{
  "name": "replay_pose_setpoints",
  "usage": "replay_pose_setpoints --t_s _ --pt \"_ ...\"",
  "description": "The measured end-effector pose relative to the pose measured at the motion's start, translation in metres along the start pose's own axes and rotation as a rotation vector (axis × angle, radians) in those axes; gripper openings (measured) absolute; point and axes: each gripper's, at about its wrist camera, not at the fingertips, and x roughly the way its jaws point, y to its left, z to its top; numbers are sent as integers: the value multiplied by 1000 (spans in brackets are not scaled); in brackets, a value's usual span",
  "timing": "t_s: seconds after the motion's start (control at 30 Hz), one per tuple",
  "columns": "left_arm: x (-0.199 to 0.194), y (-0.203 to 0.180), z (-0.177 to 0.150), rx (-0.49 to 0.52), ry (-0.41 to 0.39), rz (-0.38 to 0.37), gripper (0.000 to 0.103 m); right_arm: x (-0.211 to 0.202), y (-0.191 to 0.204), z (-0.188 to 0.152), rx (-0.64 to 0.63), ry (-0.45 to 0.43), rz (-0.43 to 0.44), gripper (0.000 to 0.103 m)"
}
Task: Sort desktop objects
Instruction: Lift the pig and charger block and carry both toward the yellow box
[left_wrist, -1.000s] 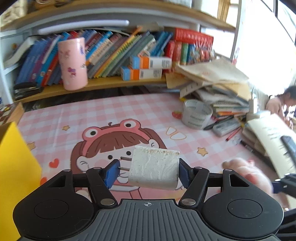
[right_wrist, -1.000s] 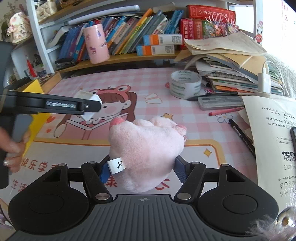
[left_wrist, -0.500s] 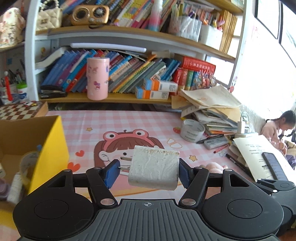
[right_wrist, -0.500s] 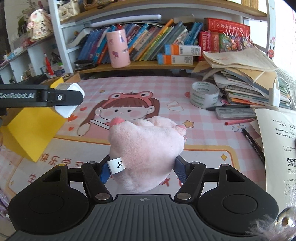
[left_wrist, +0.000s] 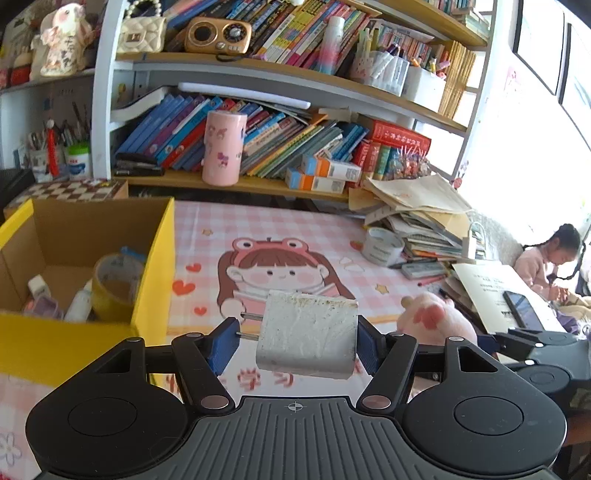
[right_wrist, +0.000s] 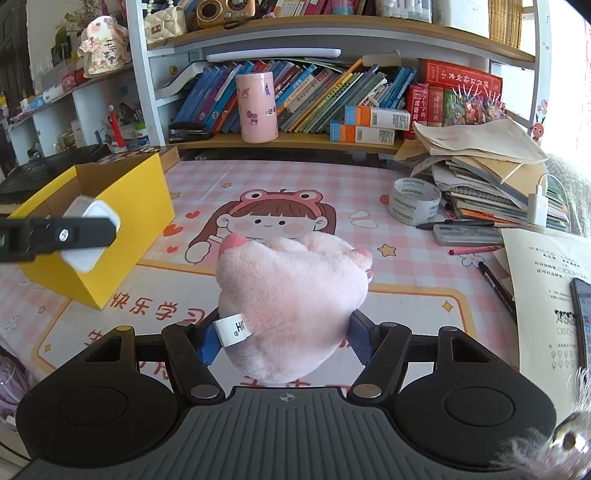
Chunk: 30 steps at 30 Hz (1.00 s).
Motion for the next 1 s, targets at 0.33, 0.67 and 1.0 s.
replay_pose_setpoints --t_s 0.33,0.67,1.0 --pt "-32 20 -18 -8 -16 -22 66 -17 33 -12 -3 -1 -15 64" --pt "-60 37 -41 -10 -7 -56 66 -41 66 -33 1 1 -50 64" --pt "-107 64 -70 -16 5 -69 66 -72 111 -66 20 6 -81 64"
